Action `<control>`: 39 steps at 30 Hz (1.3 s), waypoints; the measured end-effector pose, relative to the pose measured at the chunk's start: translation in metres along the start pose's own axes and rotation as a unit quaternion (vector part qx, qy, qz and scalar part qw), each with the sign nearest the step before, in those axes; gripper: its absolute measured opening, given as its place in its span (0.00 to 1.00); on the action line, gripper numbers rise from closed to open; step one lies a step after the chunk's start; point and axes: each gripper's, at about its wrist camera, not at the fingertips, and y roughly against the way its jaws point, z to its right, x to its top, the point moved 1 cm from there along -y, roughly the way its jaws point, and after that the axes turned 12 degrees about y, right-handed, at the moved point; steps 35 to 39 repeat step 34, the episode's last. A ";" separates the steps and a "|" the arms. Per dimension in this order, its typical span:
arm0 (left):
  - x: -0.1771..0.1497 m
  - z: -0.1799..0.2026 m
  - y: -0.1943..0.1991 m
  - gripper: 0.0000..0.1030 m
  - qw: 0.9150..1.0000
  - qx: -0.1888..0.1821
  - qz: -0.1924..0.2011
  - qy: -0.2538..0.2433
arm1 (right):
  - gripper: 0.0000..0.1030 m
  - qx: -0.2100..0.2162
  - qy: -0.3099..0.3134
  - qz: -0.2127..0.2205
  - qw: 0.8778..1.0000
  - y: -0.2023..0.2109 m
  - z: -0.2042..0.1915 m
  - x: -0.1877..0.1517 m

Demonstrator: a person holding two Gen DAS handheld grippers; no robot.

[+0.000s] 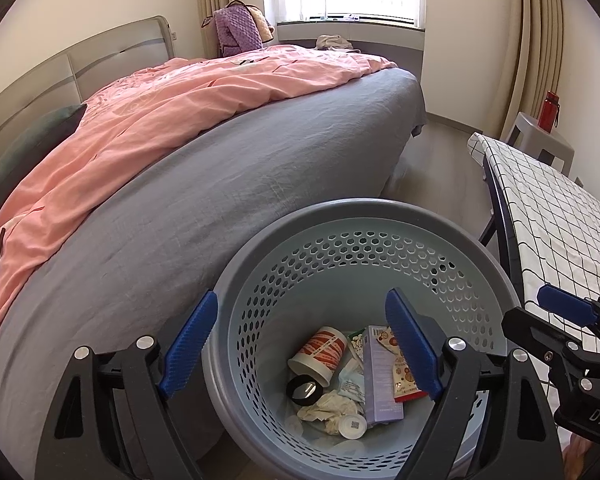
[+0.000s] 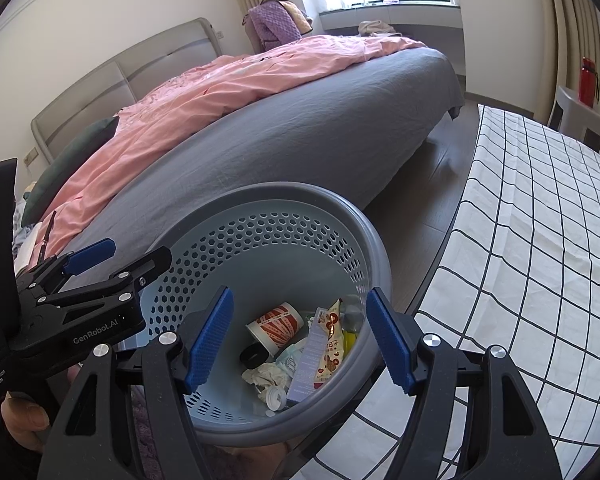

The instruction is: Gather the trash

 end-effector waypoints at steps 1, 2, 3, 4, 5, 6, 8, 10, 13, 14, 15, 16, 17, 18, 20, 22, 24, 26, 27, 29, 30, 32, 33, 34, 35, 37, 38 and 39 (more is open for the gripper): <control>0.000 0.000 0.000 0.80 1.000 0.000 0.000 0.001 | 0.66 0.000 0.000 0.000 1.000 0.000 0.000 0.000; 0.000 -0.001 0.001 0.80 1.000 0.000 0.000 0.002 | 0.66 0.000 -0.001 0.000 1.000 0.000 0.000 0.000; 0.000 -0.002 0.001 0.80 1.000 0.001 0.000 0.003 | 0.66 0.001 -0.001 0.000 1.000 0.000 0.000 0.000; 0.000 -0.002 0.001 0.80 1.000 0.002 0.000 0.004 | 0.66 0.001 -0.001 0.000 1.000 0.000 0.000 0.000; 0.000 -0.002 0.000 0.80 1.000 0.002 0.000 0.005 | 0.66 0.001 0.000 0.000 1.000 0.000 0.000 0.000; 0.000 -0.003 0.000 0.80 1.000 0.002 0.000 0.006 | 0.66 0.001 0.000 0.000 1.000 0.000 0.000 0.000; 0.000 -0.002 0.000 0.80 1.000 0.002 -0.001 0.006 | 0.66 0.001 0.000 -0.001 1.000 0.000 0.000 0.000; 0.000 -0.002 0.000 0.80 1.000 0.002 -0.002 0.005 | 0.66 0.002 0.000 -0.001 1.000 -0.001 -0.001 -0.001; 0.000 -0.002 0.001 0.80 1.000 0.002 0.000 0.006 | 0.66 0.002 0.002 -0.002 1.000 -0.001 -0.002 -0.001; 0.000 -0.002 0.001 0.80 1.000 0.002 0.000 0.005 | 0.66 0.002 0.001 -0.002 1.000 -0.001 -0.002 -0.001; 0.000 -0.002 0.001 0.80 1.000 0.002 0.000 0.005 | 0.66 0.002 0.001 -0.003 1.000 -0.002 -0.002 -0.001; 0.000 -0.002 0.001 0.80 1.000 0.002 0.000 0.005 | 0.66 0.002 0.002 -0.003 1.000 -0.002 -0.003 -0.001; 0.000 -0.002 0.001 0.80 1.000 0.003 0.001 0.005 | 0.66 0.002 0.002 -0.003 1.000 -0.002 -0.003 -0.001; 0.000 -0.002 0.001 0.80 1.000 0.003 0.001 0.005 | 0.66 0.003 0.002 -0.003 1.000 -0.002 -0.003 -0.002; -0.001 -0.002 0.001 0.80 1.000 0.002 0.001 0.005 | 0.66 0.003 0.001 -0.003 1.000 -0.002 -0.003 -0.002; -0.001 -0.003 0.002 0.80 1.000 0.001 0.002 0.005 | 0.66 0.003 0.001 -0.003 1.000 -0.002 -0.003 -0.001; -0.001 -0.003 0.002 0.80 1.000 0.001 0.003 0.006 | 0.66 0.003 0.002 -0.003 1.000 -0.002 -0.003 -0.002; -0.001 -0.003 0.002 0.80 1.000 0.002 0.003 0.005 | 0.66 0.002 0.001 -0.003 1.000 -0.002 -0.003 -0.001; -0.001 -0.003 0.002 0.80 1.000 0.001 0.003 0.006 | 0.66 0.002 0.002 -0.003 1.000 -0.002 -0.003 -0.001; -0.001 -0.003 0.002 0.80 1.000 0.002 0.002 0.006 | 0.66 0.002 0.001 -0.003 1.000 -0.002 -0.003 -0.001; -0.001 -0.003 0.002 0.80 1.000 0.002 0.001 0.006 | 0.66 0.003 0.001 -0.003 1.000 -0.002 -0.003 -0.001; -0.001 -0.002 0.003 0.80 1.000 0.002 0.001 0.006 | 0.66 0.002 0.001 -0.003 1.000 -0.002 -0.003 -0.001; -0.001 -0.002 0.003 0.80 1.000 0.002 0.001 0.006 | 0.66 0.002 0.001 -0.003 1.000 -0.002 -0.003 -0.001; -0.001 -0.002 0.003 0.80 1.000 0.002 0.001 0.006 | 0.66 0.003 0.001 -0.003 1.000 -0.002 -0.003 -0.001; -0.001 -0.002 0.003 0.80 1.000 0.002 0.001 0.006 | 0.66 0.003 0.001 -0.003 1.000 -0.002 -0.003 -0.001; -0.001 -0.002 0.003 0.80 1.000 0.002 0.001 0.006 | 0.66 0.003 0.001 -0.003 1.000 -0.002 -0.003 -0.001; -0.001 -0.002 0.003 0.80 1.000 0.002 0.001 0.006 | 0.66 0.003 0.001 -0.003 1.000 -0.002 -0.003 -0.001; -0.001 -0.002 0.003 0.80 1.000 0.002 0.001 0.006 | 0.66 0.003 0.001 -0.003 1.000 -0.002 -0.003 -0.001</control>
